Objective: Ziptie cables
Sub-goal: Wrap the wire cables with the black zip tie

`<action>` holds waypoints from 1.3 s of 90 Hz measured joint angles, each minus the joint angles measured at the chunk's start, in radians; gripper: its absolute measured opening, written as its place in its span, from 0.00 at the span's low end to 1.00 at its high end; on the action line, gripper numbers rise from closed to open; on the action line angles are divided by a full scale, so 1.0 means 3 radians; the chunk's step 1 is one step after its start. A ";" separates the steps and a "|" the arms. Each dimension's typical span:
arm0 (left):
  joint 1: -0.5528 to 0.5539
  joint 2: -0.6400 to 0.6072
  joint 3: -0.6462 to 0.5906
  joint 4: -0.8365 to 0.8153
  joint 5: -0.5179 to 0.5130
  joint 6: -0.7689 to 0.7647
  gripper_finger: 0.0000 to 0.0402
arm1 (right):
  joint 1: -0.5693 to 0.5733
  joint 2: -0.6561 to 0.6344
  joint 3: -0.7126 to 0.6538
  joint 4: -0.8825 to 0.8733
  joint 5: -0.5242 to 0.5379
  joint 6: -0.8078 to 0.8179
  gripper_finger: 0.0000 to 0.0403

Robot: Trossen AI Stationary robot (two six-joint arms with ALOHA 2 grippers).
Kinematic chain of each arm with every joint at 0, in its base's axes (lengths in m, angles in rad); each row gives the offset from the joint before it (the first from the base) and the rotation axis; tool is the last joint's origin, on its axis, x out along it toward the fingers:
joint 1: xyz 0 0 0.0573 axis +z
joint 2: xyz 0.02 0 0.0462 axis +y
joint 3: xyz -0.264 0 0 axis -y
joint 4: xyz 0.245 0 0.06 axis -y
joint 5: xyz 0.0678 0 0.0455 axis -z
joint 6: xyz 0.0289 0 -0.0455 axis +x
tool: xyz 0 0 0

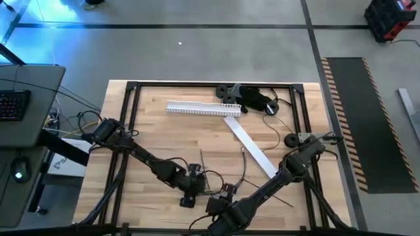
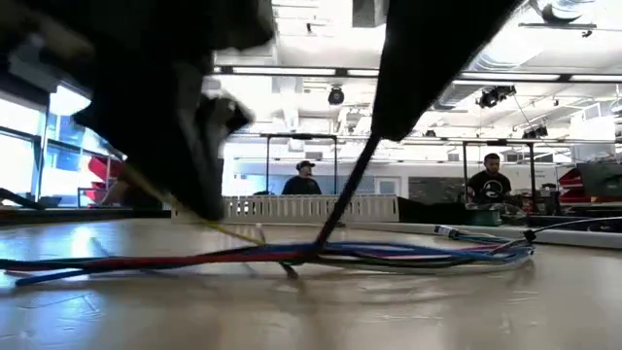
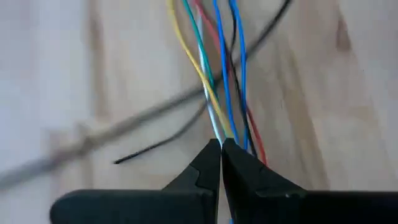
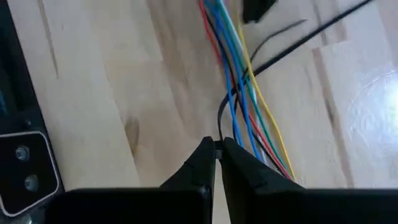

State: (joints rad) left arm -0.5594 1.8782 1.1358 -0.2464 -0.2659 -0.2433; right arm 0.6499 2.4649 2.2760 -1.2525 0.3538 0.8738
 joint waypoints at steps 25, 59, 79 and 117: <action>-0.0433 0.0248 0.0000 0.0680 -0.0978 0.0121 0.13 | -0.0190 0.0000 0.0000 0.0033 -0.0181 -0.0215 0.00; -0.0448 0.0814 -0.0001 0.1764 -0.1441 0.0238 0.27 | -0.0227 -0.0018 0.0000 0.0050 -0.0285 -0.0315 0.00; -0.0453 0.0896 -0.0001 0.2025 -0.1672 0.0259 0.20 | -0.0232 -0.0032 0.0000 0.0074 -0.0265 -0.0303 0.00; -0.0449 0.0898 -0.0001 0.2118 -0.1755 0.0237 0.00 | -0.0232 -0.0037 0.0002 0.0096 -0.0249 -0.0323 0.00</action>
State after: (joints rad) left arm -0.6941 2.1475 1.1355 0.3889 -0.7924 -0.1722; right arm 0.5804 2.4538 2.2765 -1.2236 0.2791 0.7769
